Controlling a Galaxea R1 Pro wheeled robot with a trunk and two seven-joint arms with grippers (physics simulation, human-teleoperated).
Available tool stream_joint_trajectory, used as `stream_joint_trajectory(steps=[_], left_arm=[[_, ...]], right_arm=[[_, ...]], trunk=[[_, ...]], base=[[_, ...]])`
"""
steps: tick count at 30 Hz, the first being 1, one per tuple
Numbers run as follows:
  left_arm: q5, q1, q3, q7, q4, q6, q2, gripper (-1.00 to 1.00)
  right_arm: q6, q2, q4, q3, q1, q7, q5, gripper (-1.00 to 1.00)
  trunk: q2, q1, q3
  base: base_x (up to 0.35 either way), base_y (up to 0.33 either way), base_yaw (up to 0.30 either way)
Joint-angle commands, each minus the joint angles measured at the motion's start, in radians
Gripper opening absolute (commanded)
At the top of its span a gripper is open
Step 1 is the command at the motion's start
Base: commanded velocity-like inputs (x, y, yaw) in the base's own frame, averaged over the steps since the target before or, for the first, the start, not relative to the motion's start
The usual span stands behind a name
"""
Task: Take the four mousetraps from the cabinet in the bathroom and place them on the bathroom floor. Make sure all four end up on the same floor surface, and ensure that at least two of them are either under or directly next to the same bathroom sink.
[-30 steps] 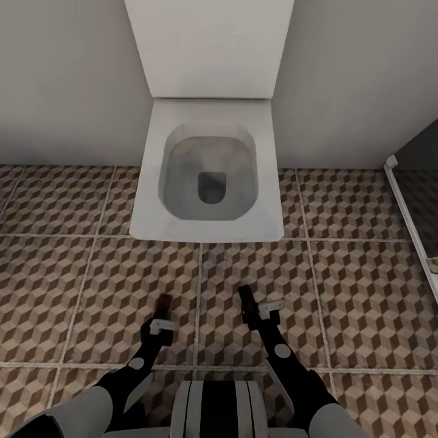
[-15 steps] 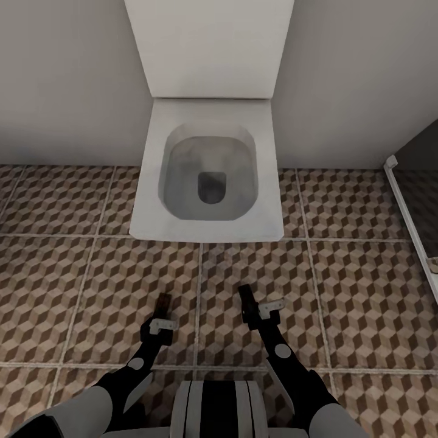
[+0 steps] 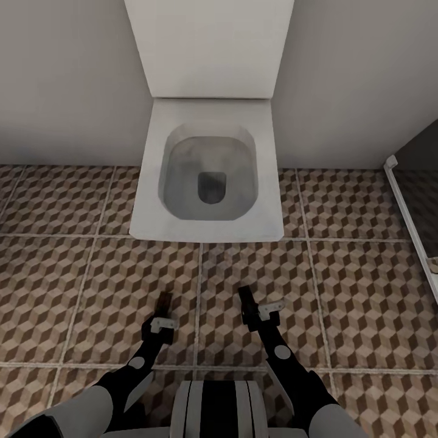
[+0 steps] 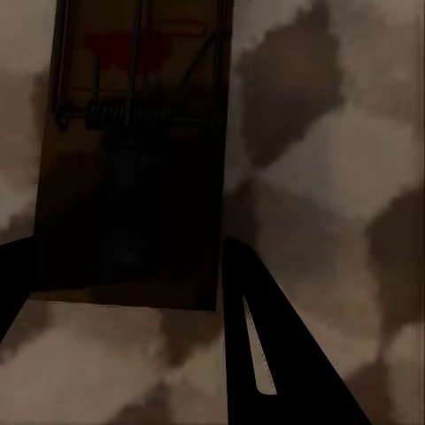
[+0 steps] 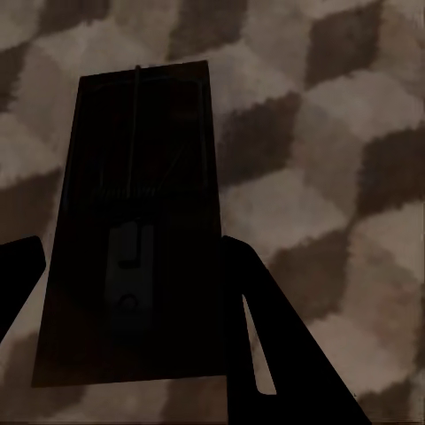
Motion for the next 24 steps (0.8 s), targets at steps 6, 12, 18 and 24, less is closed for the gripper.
stream_joint_trajectory(steps=[6, 12, 18, 24], left_arm=[[0.0, 0.0, -0.009, 0.013, -0.009, 0.0, 0.001, -1.0], [0.0, 0.0, -0.009, 0.014, -0.01, 0.0, 0.001, -1.0], [0.0, 0.0, -0.009, 0.014, -0.01, 0.001, 0.001, -1.0], [0.0, 0.0, -0.009, 0.014, -0.01, 0.002, 0.001, -1.0]], right_arm=[[0.0, 0.003, 0.02, 0.001, -0.001, -0.011, 0.019, -1.0], [0.001, 0.004, 0.056, 0.0, -0.001, -0.012, 0.023, -1.0], [0.0, 0.005, 0.073, -0.001, -0.001, -0.012, 0.024, -1.0], [0.0, 0.021, 0.077, -0.001, -0.001, -0.012, 0.025, -1.0]], trunk=[[0.0, 0.0, 0.0], [0.0, 0.0, 0.0], [0.0, 0.0, 0.0], [0.0, 0.0, 0.0]], base=[[0.0, 0.0, 0.0], [0.0, 0.0, 0.0], [0.003, 0.0, 0.0], [0.088, 0.0, 0.0]])
